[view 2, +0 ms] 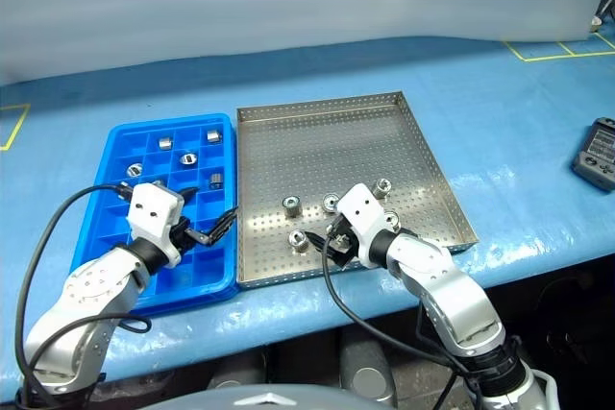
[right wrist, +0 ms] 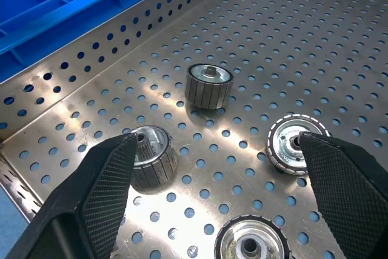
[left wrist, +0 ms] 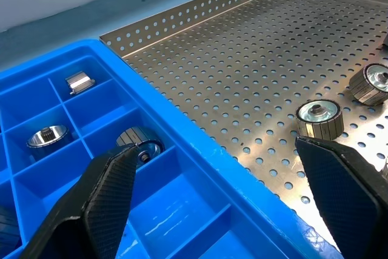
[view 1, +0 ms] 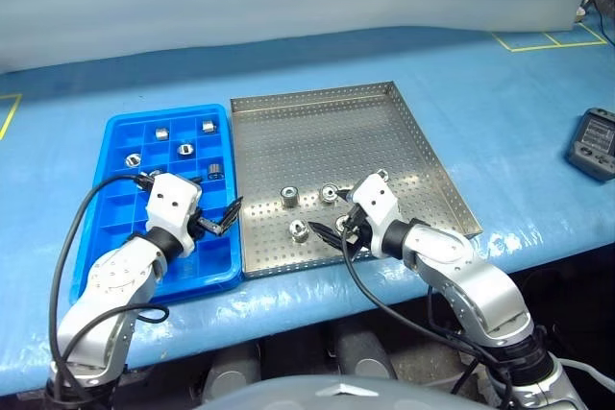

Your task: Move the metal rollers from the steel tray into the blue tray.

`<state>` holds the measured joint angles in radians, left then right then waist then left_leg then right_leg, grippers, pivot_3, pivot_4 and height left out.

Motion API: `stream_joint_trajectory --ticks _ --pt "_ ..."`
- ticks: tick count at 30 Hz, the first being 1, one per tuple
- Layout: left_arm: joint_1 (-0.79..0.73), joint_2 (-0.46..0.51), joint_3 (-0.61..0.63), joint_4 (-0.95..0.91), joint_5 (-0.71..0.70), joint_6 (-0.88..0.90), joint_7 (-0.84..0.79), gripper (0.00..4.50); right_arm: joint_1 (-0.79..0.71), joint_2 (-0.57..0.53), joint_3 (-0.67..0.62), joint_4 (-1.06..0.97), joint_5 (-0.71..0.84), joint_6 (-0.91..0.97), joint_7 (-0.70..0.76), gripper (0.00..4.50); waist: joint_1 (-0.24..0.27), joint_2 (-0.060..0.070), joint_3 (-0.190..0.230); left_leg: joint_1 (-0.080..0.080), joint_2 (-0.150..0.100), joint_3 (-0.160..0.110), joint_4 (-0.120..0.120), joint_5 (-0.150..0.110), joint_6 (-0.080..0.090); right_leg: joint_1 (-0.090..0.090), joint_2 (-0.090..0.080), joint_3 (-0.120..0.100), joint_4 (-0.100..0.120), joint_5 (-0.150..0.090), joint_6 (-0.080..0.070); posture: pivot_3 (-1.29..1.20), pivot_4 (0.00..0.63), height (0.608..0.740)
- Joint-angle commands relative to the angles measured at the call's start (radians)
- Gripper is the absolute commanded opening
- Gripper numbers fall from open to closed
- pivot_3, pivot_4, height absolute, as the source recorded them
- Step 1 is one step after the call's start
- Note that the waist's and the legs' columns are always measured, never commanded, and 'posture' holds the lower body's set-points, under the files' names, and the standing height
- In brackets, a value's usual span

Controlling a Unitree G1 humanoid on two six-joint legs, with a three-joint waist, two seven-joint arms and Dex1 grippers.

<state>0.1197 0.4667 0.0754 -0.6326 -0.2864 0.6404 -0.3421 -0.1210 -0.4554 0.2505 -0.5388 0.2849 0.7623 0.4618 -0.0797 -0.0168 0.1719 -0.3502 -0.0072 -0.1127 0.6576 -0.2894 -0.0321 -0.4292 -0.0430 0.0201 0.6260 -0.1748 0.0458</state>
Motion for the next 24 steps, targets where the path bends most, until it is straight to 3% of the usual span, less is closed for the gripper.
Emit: stream_joint_trajectory --ticks 1,24 --pt "-0.008 0.005 0.005 -0.015 0.007 -0.017 -0.006 4.5 -0.01 0.006 -0.005 -0.028 0.001 -0.029 0.011 4.48 0.0 0.0 0.0 0.0 0.0 0.0 0.0 0.0 0.0 0.0 0.0 0.0 0.0 0.0 0.0 -0.11 0.15 0.74" --pt "-0.008 0.005 0.001 -0.03 -0.002 0.002 -0.016 4.5 0.003 0.011 -0.004 -0.034 -0.004 -0.029 0.015 4.48 -0.001 0.0 0.0 0.0 0.0 0.0 0.0 0.0 0.0 0.0 0.0 0.0 0.0 0.0 0.0 -0.11 0.15 0.74"
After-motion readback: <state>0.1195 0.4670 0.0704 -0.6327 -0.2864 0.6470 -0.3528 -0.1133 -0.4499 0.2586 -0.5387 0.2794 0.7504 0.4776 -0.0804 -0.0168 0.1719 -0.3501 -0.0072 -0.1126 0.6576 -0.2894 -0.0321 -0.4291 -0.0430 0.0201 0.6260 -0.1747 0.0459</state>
